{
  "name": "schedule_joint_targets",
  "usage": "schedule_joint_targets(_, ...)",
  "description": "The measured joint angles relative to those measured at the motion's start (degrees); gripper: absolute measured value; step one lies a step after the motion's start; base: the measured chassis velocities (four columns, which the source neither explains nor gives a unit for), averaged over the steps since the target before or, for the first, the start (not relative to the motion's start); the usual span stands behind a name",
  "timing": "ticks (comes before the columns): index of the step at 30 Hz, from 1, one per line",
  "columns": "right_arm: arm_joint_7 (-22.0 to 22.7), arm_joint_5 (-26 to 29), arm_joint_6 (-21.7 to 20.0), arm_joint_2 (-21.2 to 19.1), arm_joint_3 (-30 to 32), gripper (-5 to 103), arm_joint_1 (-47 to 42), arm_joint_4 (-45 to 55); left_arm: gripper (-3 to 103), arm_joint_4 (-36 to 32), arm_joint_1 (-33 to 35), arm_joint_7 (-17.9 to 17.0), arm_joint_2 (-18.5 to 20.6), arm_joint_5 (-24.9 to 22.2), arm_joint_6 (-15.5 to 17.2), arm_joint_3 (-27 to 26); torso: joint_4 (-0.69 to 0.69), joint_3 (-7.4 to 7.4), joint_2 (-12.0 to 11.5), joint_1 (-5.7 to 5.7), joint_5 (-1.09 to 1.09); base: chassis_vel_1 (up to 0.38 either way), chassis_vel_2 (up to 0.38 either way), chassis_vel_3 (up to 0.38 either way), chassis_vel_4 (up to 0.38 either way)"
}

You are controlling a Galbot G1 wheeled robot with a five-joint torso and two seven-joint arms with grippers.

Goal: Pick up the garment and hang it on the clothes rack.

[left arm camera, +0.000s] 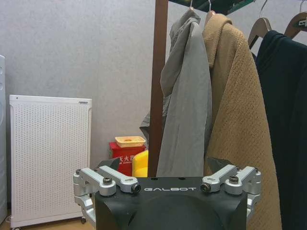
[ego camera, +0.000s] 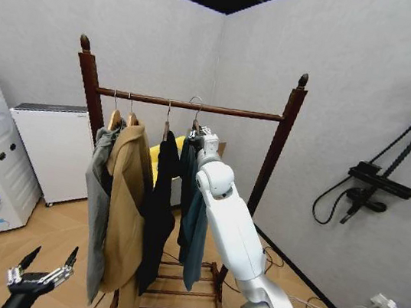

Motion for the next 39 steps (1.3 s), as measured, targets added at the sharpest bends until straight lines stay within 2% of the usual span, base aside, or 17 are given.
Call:
schedule_joint_targets(8, -1.05, -0.36, 0.53, 0.60, -0.04, 10, -0.54, -0.60, 100, 0.00, 0.00, 0.00, 0.00, 0.00, 0.00, 0.00, 0.00, 0.00, 0.00, 0.00, 0.00, 0.000, 0.000, 0.000, 0.000)
schedule_joint_targets(10, -1.96, -0.18, 0.60, 0.55, 0.22, 6, -0.57, -0.62, 100, 0.00, 0.00, 0.00, 0.00, 0.00, 0.00, 0.00, 0.00, 0.00, 0.00, 0.00, 0.00, 0.000, 0.000, 0.000, 0.000)
schedule_joint_targets(13, -3.51, 0.22, 1.38, 0.50, 0.72, 20, -0.58, -0.81, 100, 0.00, 0.00, 0.00, 0.00, 0.00, 0.00, 0.00, 0.00, 0.00, 0.00, 0.00, 0.01, 0.000, 0.000, 0.000, 0.000)
schedule_joint_targets(14, -3.51, 0.22, 1.38, 0.50, 0.72, 20, -0.58, -0.81, 100, 0.00, 0.00, 0.00, 0.00, 0.00, 0.00, 0.00, 0.00, 0.00, 0.00, 0.00, 0.01, 0.000, 0.000, 0.000, 0.000)
schedule_joint_targets(15, -3.64, 0.37, 1.53, 0.54, 0.81, 26, -0.59, -0.83, 100, 0.00, 0.00, 0.00, 0.00, 0.00, 0.00, 0.00, 0.00, 0.00, 0.00, 0.00, 0.01, 0.000, 0.000, 0.000, 0.000)
schedule_joint_targets(18, -3.68, 0.70, 1.81, 0.59, 0.87, 31, -0.66, -0.82, 100, 0.00, 0.00, 0.00, 0.00, 0.00, 0.00, 0.00, 0.00, 0.00, 0.00, 0.00, 0.00, 0.000, 0.000, 0.000, 0.000)
schedule_joint_targets(19, -3.69, 1.39, 2.05, 0.55, 0.90, 42, -0.78, -0.56, 100, 0.00, 0.00, 0.00, 0.00, 0.00, 0.00, 0.00, 0.00, 0.00, 0.00, 0.00, 0.01, 0.000, 0.000, 0.000, 0.000)
schedule_joint_targets(20, -3.68, 2.16, 2.15, 0.38, 0.90, 47, -0.93, 0.03, 100, 0.00, 0.00, 0.00, 0.00, 0.00, 0.00, 0.00, 0.00, 0.00, 0.00, 0.00, 0.01, 0.000, 0.000, 0.000, 0.000)
schedule_joint_targets(22, -3.67, 2.72, 2.17, 0.20, 0.90, 47, -1.08, 0.66, 100, 0.00, 0.00, 0.00, 0.00, 0.00, 0.00, 0.00, 0.00, 0.00, 0.00, 0.00, 0.01, 0.000, 0.000, 0.000, 0.000)
schedule_joint_targets(25, -3.46, 6.94, 1.84, -2.01, 0.87, 65, -2.77, 5.72, 100, 0.00, 0.00, 0.00, 0.00, 0.00, 0.00, 0.00, 0.00, -0.01, 0.00, 0.00, 0.01, 0.000, 0.000, 0.000, 0.000)
schedule_joint_targets(26, -3.46, 6.94, 1.84, -2.01, 0.87, 65, -2.77, 5.72, 100, 0.00, 0.00, 0.00, 0.00, 0.00, 0.00, 0.00, 0.00, -0.01, 0.00, 0.00, 0.01, 0.000, 0.000, 0.000, 0.000)
schedule_joint_targets(29, -2.75, 10.00, 0.82, -4.63, 1.40, 80, -5.51, 11.23, 100, 0.00, 0.00, 0.00, 0.00, 0.00, 0.00, 0.00, 0.00, 0.00, 0.00, 0.00, 0.01, 0.000, 0.000, 0.000, 0.000)
schedule_joint_targets(30, -2.75, 10.00, 0.82, -4.63, 1.40, 80, -5.51, 11.23, 100, 0.00, 0.00, 0.00, 0.00, 0.00, 0.00, 0.00, 0.00, 0.00, 0.00, 0.00, 0.01, 0.000, 0.000, 0.000, 0.000)
schedule_joint_targets(32, -0.68, 15.41, -0.46, -6.98, 1.92, 91, -8.83, 16.10, 100, 0.00, 0.00, 0.01, 0.00, 0.00, 0.00, 0.00, 0.00, -0.01, 0.00, 0.00, 0.02, 0.000, 0.000, 0.000, 0.000)
schedule_joint_targets(33, -0.68, 15.41, -0.46, -6.98, 1.92, 91, -8.83, 16.10, 100, 0.00, 0.00, 0.01, 0.00, 0.00, 0.00, 0.00, 0.00, -0.01, 0.00, 0.00, 0.02, 0.000, 0.000, 0.000, 0.000)
schedule_joint_targets(35, -0.16, 17.79, -0.94, -9.26, 3.84, 99, -13.54, 20.50, 100, 0.00, 0.00, 0.04, 0.00, 0.00, 0.00, 0.00, 0.00, 0.00, 0.00, 0.00, 0.02, 0.000, 0.000, 0.000, 0.000)
schedule_joint_targets(39, -0.64, 18.48, -0.93, -11.39, 7.28, 100, -18.76, 24.99, 100, 0.00, 0.00, 0.00, 0.00, 0.00, 0.00, 0.00, -0.01, 0.00, 0.00, 0.00, 0.02, 0.000, 0.000, 0.000, 0.000)
